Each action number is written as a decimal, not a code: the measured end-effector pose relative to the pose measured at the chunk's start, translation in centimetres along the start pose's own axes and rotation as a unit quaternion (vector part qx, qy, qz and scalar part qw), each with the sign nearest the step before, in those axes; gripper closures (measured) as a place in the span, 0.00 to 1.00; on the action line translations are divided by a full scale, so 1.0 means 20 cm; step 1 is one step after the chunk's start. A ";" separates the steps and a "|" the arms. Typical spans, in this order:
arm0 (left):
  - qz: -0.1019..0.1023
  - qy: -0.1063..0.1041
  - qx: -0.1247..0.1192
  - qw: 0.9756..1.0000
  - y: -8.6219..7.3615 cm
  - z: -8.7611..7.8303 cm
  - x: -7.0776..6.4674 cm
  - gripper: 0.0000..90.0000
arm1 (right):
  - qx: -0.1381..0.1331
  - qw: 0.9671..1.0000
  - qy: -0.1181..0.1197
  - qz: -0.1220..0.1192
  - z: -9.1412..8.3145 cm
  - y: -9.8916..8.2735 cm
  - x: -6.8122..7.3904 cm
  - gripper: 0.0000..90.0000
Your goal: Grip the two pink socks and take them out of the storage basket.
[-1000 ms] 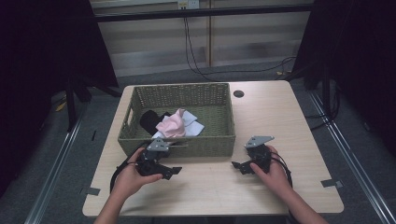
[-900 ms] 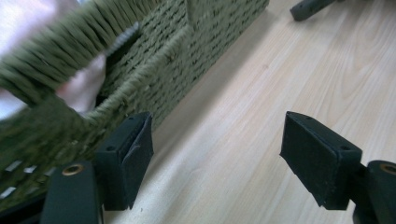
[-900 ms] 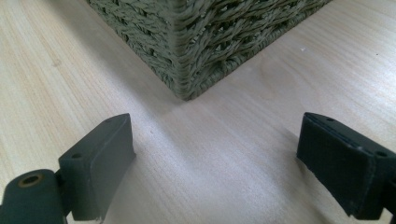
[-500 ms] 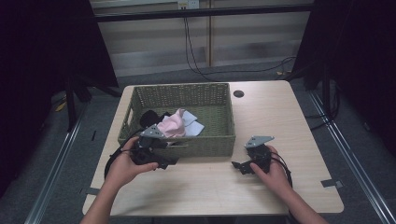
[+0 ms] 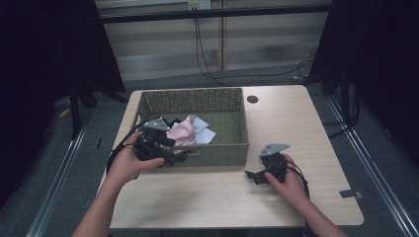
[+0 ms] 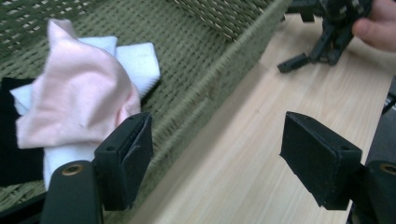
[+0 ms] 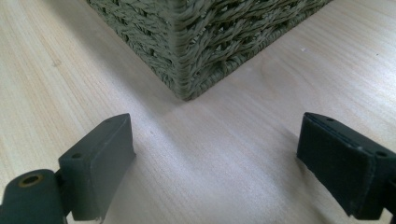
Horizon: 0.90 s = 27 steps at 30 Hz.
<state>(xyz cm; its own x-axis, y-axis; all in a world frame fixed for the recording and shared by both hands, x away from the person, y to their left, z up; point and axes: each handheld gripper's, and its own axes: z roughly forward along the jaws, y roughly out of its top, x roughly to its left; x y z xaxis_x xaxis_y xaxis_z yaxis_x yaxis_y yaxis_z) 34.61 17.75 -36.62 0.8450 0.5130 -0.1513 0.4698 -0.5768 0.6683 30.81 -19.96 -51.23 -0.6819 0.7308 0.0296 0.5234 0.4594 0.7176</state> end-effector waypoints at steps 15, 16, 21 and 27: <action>-0.019 0.031 0.010 0.999 0.07 0.02 0.18 0.29 | -0.001 1.000 0.000 -0.001 0.00 0.00 0.00 0.11; -0.021 0.035 0.011 0.999 0.08 0.03 0.19 0.29 | -0.001 1.000 0.000 -0.001 0.00 0.00 0.00 0.11; -0.025 0.041 0.010 0.999 0.11 0.04 0.23 0.29 | -0.001 1.000 0.000 -0.001 0.00 0.00 0.00 0.11; -0.034 0.047 0.016 0.998 0.14 0.07 0.27 0.29 | -0.001 1.000 0.000 -0.001 0.00 0.00 0.00 0.11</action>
<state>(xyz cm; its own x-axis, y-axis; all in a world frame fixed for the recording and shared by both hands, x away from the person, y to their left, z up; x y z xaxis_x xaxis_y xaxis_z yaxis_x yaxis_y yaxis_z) 40.91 18.10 -36.54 0.7840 0.6079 -0.1259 0.5345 -0.5578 0.6350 30.83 -19.95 -51.24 -0.6829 0.7299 0.0293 0.5221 0.4596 0.7185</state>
